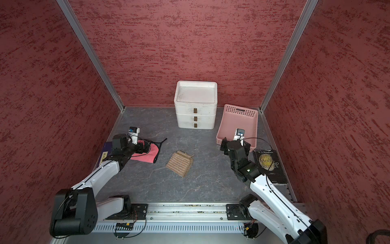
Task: Fold the square dishcloth
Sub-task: Reset both arms
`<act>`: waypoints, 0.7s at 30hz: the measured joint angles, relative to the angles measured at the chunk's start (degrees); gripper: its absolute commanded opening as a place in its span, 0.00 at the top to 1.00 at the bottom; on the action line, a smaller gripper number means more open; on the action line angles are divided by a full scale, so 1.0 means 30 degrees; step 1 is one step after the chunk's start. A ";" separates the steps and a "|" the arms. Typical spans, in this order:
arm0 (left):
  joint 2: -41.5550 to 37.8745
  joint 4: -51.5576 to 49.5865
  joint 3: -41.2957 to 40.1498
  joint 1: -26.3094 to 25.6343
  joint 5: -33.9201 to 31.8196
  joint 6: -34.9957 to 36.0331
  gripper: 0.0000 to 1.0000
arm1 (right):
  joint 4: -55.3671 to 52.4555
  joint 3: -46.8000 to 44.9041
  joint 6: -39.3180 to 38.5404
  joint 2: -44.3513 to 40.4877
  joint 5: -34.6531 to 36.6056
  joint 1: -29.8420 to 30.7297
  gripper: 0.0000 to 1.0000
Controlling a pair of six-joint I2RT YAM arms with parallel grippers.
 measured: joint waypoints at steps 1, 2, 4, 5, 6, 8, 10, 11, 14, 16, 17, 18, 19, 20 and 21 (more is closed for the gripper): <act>0.0277 0.0597 -0.0284 -0.0211 -0.0262 0.0000 0.00 | 0.0095 -0.0430 -0.0087 -0.0240 -0.0146 -0.0335 0.02; 0.0561 0.0918 -0.0335 -0.0401 -0.0459 0.0007 0.00 | 0.0131 -0.0627 -0.0175 -0.0321 -0.0277 -0.0656 0.02; 0.1013 0.1741 -0.0335 -0.0685 -0.0816 0.0015 0.00 | 0.0364 -0.0510 -0.0350 -0.0066 -0.0328 -0.1064 0.02; 0.1122 0.2135 -0.0335 -0.0750 -0.0984 0.0015 0.00 | 0.0612 -0.0415 -0.0474 0.0197 -0.0313 -0.1224 0.01; 0.1195 0.2769 -0.0408 -0.0780 -0.1158 0.0015 0.00 | 0.0903 -0.0372 -0.0590 0.0488 -0.0291 -0.1362 0.02; 0.1246 0.4503 -0.0896 -0.0860 -0.1574 0.0066 0.00 | 0.1676 -0.0401 -0.0933 0.1217 -0.0262 -0.1661 0.02; 0.1552 0.6790 -0.1778 -0.1093 -0.2186 0.0313 0.00 | 0.2878 -0.0714 -0.1282 0.1909 -0.0168 -0.2193 0.01; 0.1821 0.7708 -0.2178 -0.1268 -0.2455 0.0415 0.00 | 0.3745 -0.1064 -0.1508 0.2186 -0.0044 -0.2448 0.02; 0.2404 0.9428 -0.2987 -0.1756 -0.3075 0.0597 0.00 | 0.7766 -0.3300 -0.2514 0.2885 0.0423 -0.3016 0.02; 0.2419 1.0688 -0.3490 -0.2011 -0.3322 0.0707 0.00 | 1.0819 -0.5093 -0.3337 0.3432 0.0474 -0.3271 0.02; 0.2419 1.1621 -0.3818 -0.2076 -0.3351 0.0714 0.00 | 1.2182 -0.5850 -0.3738 0.3774 0.0466 -0.3417 0.02; 0.2528 1.2764 -0.4211 -0.2120 -0.3351 0.0714 0.00 | 1.3602 -0.6513 -0.4116 0.4255 0.0452 -0.3585 0.02; 0.2812 1.4054 -0.4626 -0.2149 -0.3344 0.0714 0.00 | 1.4804 -0.6972 -0.4444 0.4779 0.0415 -0.3738 0.02; 0.3432 1.5642 -0.5078 -0.2149 -0.3351 0.0714 0.00 | 1.6211 -0.7380 -0.4794 0.5406 0.0342 -0.3861 0.02; 0.4240 1.7092 -0.5508 -0.2149 -0.3366 0.0714 0.00 | 1.7478 -0.7694 -0.5078 0.5989 0.0233 -0.3934 0.02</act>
